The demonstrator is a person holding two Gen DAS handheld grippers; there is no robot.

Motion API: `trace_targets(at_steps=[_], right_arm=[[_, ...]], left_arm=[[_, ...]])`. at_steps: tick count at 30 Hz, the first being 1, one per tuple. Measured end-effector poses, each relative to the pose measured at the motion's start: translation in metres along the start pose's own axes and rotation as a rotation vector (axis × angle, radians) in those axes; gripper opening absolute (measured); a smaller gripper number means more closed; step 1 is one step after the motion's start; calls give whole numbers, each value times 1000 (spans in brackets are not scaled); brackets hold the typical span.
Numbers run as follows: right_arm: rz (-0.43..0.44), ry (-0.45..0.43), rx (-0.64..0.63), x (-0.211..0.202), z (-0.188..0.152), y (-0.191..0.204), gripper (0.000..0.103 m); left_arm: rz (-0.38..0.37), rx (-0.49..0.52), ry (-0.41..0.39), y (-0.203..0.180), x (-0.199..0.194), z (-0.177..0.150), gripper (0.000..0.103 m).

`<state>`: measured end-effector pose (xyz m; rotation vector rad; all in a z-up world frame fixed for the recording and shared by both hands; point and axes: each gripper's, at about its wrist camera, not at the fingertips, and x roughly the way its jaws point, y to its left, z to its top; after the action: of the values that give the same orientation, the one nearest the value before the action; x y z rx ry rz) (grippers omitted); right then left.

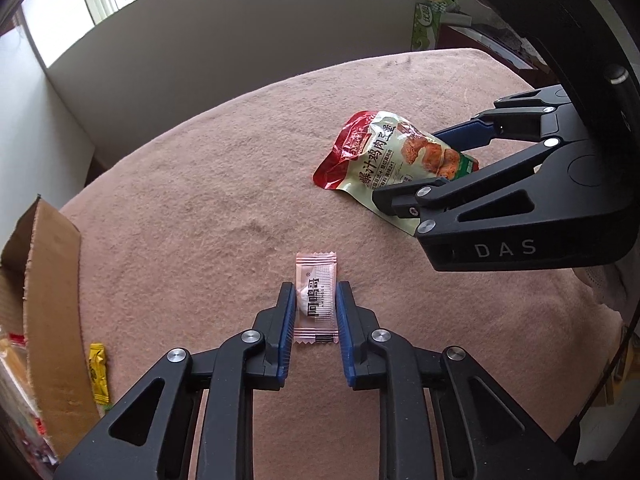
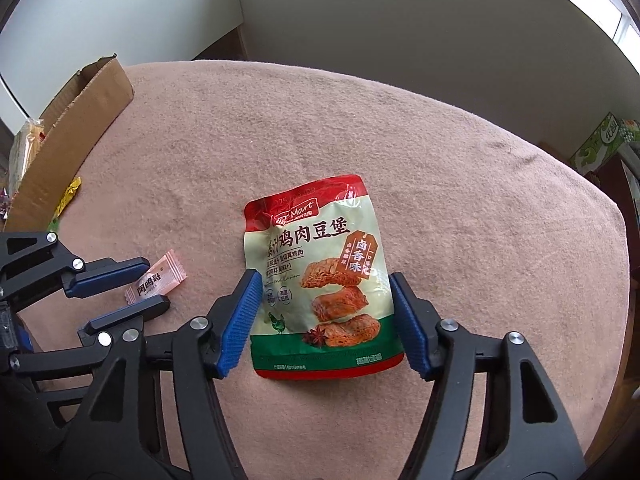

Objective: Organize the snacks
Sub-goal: 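Close the left gripper on the pink packet while the right gripper grasps the meat-snack bag, then carry the pink packet with the left gripper while the right gripper carries the meat-snack bag over the box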

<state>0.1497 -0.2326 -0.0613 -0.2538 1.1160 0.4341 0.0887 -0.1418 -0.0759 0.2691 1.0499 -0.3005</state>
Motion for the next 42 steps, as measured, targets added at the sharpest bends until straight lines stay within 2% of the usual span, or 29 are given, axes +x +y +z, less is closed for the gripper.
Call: trace_targets(at_steps=[1,3,5,8,10,19,27,33,42], right_arm=[[7,-2,9,-2,0,0,50],[17,-5,22,-5,-2,-1,43],[48,-9,29,-7,-4,-2,30],[56,-21,42,-13,-7,0,19],[55,-27,48,-16,-8,1,15],[60,-48,76,-24,-11,1,15],[87,-103,64,-59,-5,11,15],[137,-160,15,-82,21,53,15],[211,-196,-41,-86,69,129,15]], left_arm=[[0,-6,0,1,0,0,19],[1,-13,-3,3,-3,-3,18],[-3,-24,-5,5,-5,-5,18],[2,-35,-14,8,-8,-7,18],[-4,-44,-17,9,-10,-7,18],[-3,-54,-42,15,-23,-9,18],[-4,-89,-101,31,-56,-12,18],[27,-133,-164,61,-93,-18,18],[123,-215,-212,125,-133,-39,18]])
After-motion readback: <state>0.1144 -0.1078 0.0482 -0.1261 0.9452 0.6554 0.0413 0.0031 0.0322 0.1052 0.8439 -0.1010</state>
